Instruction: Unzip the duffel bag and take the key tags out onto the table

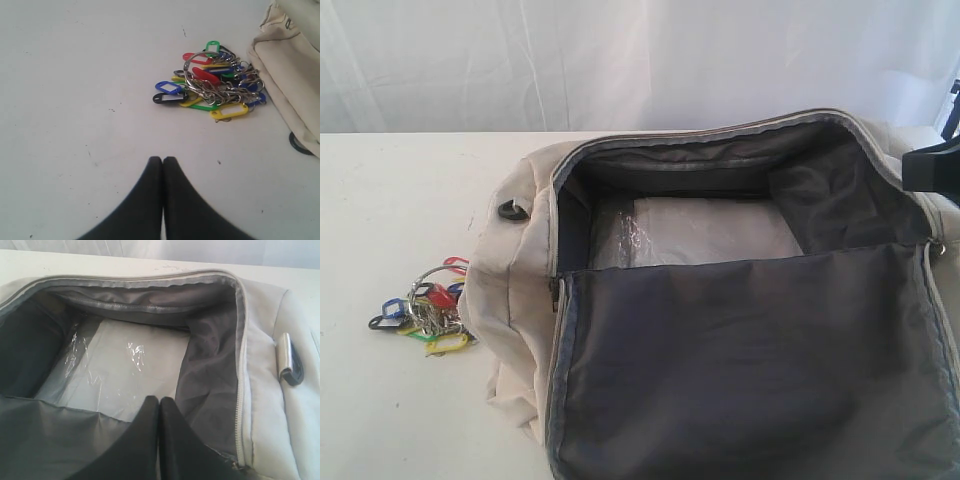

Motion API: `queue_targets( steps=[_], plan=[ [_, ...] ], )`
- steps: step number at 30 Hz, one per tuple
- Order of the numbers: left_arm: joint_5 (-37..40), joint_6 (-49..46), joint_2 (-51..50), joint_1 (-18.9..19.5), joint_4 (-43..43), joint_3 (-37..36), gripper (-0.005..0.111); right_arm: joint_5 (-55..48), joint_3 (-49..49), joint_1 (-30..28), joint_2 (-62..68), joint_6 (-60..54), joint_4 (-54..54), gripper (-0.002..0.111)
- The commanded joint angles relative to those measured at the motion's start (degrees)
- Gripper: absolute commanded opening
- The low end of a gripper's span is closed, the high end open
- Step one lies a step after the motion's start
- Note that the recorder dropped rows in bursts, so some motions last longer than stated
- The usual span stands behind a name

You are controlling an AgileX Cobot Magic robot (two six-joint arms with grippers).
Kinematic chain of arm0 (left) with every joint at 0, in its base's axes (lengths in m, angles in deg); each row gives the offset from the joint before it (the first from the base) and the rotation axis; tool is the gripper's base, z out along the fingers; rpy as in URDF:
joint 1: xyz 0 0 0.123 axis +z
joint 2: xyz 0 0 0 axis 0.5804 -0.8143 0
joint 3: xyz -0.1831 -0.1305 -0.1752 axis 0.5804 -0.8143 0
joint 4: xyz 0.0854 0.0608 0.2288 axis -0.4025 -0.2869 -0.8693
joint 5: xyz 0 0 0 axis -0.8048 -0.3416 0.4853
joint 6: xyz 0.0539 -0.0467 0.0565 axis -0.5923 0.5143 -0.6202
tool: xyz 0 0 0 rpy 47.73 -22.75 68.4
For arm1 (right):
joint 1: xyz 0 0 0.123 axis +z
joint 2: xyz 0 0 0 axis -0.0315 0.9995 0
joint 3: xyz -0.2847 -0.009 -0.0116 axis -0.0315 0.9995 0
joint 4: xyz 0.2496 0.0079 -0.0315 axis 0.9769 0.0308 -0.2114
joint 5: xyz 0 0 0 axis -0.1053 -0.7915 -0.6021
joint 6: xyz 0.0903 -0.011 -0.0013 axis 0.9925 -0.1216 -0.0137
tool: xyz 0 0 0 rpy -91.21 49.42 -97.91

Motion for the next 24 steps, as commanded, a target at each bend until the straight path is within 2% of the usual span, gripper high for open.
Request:
queue_targets(
  steps=[1,9,24],
  plan=[
    [-0.2,-0.3,0.2,-0.4,-1.3,-0.1,0.000,0.4,0.2,0.0,-0.2,-0.5,0.0,0.000],
    [-0.2,-4.3,0.2,-0.4,-1.3,-0.1,0.000,0.4,0.2,0.0,-0.2,-0.5,0.0,0.000],
    [-0.2,-4.3,0.2,-0.4,-1.3,-0.1,0.000,0.4,0.2,0.0,-0.2,-0.5,0.0,0.000]
  ],
)
